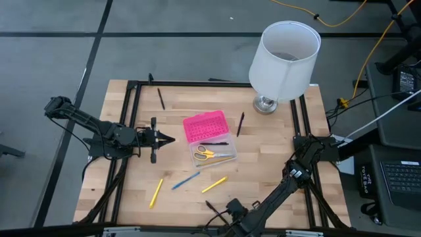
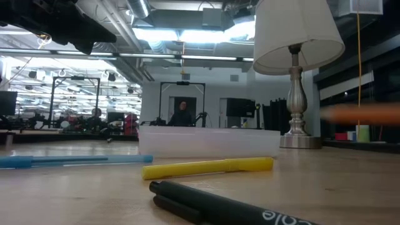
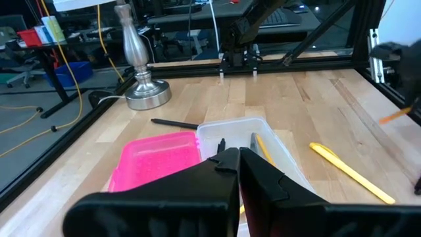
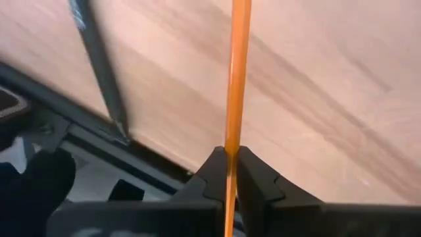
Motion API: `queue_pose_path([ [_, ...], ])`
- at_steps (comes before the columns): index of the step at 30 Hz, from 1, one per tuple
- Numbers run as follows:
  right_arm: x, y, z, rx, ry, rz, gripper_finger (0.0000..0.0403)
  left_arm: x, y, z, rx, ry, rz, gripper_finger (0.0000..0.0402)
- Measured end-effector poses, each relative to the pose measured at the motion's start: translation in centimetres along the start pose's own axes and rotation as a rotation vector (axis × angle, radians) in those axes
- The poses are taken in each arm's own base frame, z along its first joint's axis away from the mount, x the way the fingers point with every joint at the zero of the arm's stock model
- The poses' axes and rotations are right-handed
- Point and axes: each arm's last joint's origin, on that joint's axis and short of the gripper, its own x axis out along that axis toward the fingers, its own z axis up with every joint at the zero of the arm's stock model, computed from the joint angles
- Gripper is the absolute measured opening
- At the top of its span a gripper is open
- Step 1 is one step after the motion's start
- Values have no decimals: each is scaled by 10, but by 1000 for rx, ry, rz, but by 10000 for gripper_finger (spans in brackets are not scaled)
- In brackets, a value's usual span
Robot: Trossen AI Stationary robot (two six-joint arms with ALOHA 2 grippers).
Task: Pick & place school supplies into a supply box
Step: Put the orange pencil into the pink supply box
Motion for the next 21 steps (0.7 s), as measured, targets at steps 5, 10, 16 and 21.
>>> queue_pose_path([
  [5,-16,-8,7,-84,-56,-41,22,0,0,0,-2,0,0,6],
  [10,-37,-15,24,-220,-96,-20,23,0,0,0,-37,1,-10,6],
  [16,-64,-23,52,-405,-171,18,23,0,-2,0,-51,6,-64,6],
  [21,-84,-30,74,-517,-268,27,25,0,-2,0,-51,8,-86,6],
])
